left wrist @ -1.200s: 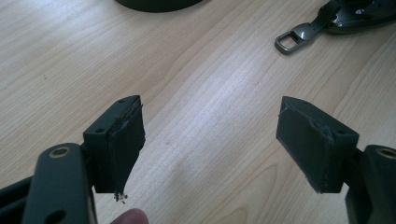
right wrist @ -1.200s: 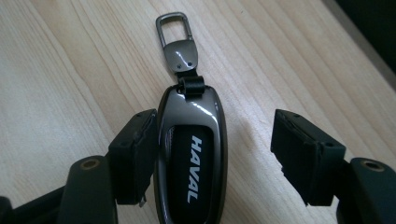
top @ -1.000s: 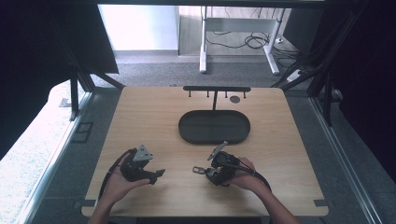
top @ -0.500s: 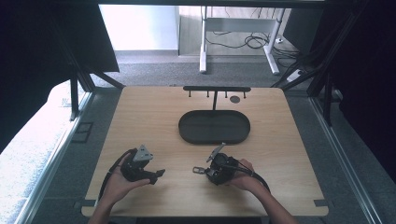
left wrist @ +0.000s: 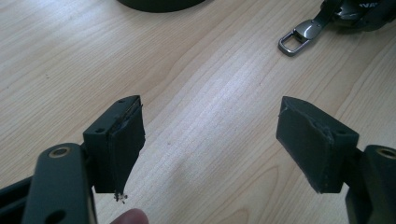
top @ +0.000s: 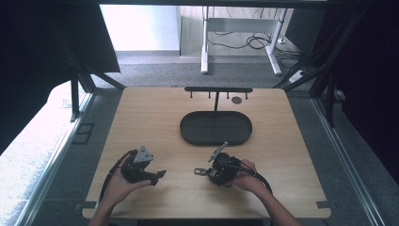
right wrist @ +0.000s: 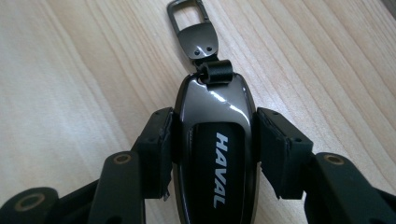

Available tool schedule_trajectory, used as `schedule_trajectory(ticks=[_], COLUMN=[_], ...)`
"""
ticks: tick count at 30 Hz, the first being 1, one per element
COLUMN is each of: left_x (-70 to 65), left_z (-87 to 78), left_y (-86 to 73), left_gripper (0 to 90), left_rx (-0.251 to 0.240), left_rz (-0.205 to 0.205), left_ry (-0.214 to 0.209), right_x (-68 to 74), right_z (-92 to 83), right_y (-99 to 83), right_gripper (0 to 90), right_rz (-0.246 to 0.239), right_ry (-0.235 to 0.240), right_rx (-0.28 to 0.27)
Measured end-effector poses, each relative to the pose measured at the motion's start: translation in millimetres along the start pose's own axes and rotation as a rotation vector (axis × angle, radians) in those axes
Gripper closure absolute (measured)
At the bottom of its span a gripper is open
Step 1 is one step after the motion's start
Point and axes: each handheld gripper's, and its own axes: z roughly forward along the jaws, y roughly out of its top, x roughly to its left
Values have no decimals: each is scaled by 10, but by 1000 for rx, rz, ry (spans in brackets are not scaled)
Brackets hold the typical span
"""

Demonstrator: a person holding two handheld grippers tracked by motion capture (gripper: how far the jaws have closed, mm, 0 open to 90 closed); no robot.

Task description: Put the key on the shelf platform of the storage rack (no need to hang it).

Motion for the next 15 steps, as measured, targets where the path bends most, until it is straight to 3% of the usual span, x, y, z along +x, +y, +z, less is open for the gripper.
schedule_trajectory(ticks=[9, 15], left_x=[-4, -4], left_z=[-2, 1], left_y=[3, 3], left_gripper=[238, 238], left_rx=[0, 2], left_rz=[0, 3], left_ry=[0, -1], right_x=[24, 30], right_z=[-147, -321], right_y=[23, 76], right_gripper=[492, 492], right_rz=[-6, -8], right_ry=[15, 16], right_rx=[-34, -85])
